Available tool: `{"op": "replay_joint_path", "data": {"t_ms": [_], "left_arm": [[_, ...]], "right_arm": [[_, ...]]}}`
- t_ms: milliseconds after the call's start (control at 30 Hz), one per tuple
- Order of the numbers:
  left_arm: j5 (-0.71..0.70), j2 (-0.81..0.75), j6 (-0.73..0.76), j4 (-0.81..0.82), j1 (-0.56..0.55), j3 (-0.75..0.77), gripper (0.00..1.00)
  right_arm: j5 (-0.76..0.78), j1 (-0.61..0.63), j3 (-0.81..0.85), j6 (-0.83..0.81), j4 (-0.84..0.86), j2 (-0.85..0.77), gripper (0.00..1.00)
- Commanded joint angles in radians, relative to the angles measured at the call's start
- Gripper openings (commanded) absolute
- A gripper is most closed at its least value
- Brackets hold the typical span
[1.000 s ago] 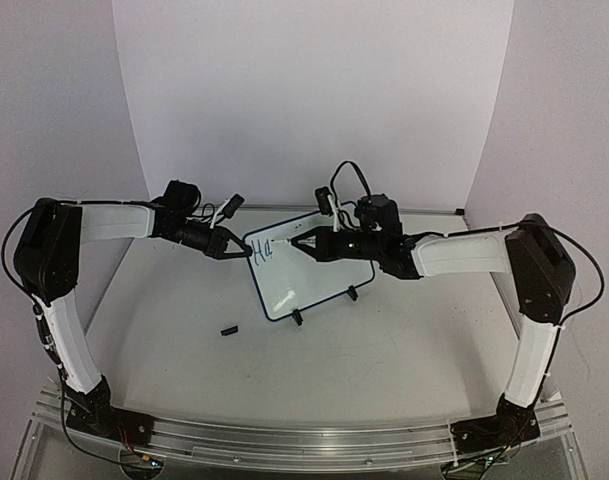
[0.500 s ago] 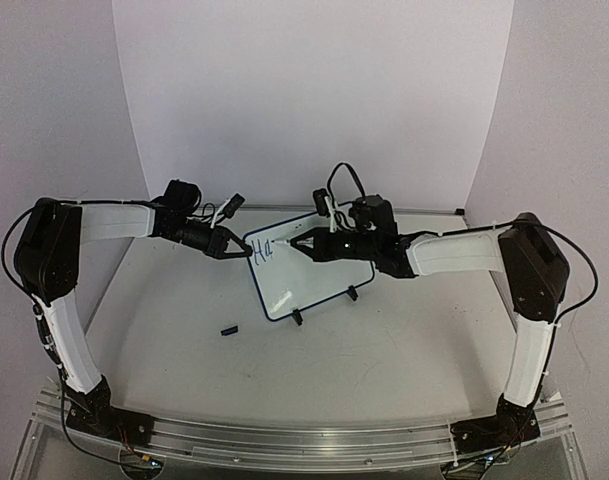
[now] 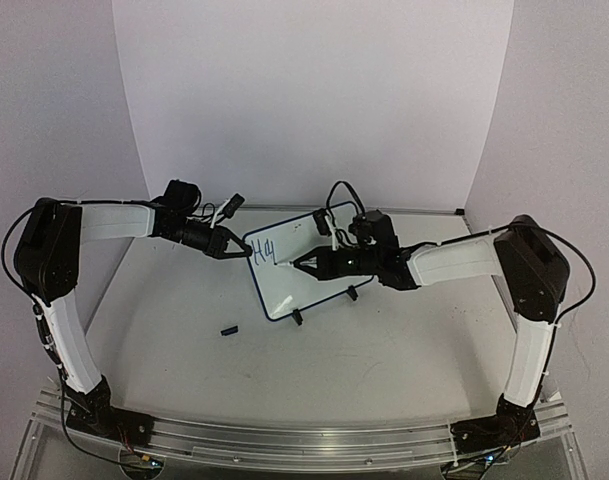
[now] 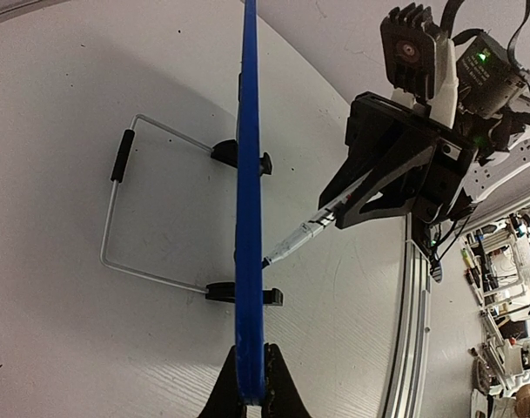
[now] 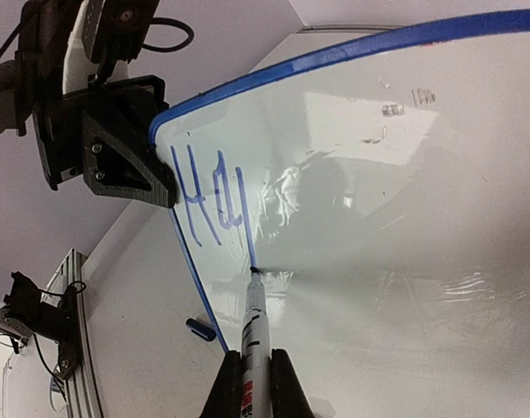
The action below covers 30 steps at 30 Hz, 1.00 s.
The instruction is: Write a sentence on the whiteboard
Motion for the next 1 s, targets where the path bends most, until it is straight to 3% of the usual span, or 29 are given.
{"op": "replay_joint_path", "data": {"t_ms": [0,300,967], "left_arm": [[-0.052,-0.013,0.054,-0.039,-0.011,0.022,0.00],[-0.054,-0.015,0.054,-0.041,-0.012,0.022,0.00],[-0.055,-0.020,0.057,-0.043,-0.014,0.023,0.00]], "right_arm": [[0.029,-0.005,-0.024,-0.009,-0.015,-0.048,0.00],[0.002,-0.005,-0.012,0.036,0.096,-0.100,0.00],[0.043,-0.005,0.103,0.031,0.071,0.008,0.00]]}}
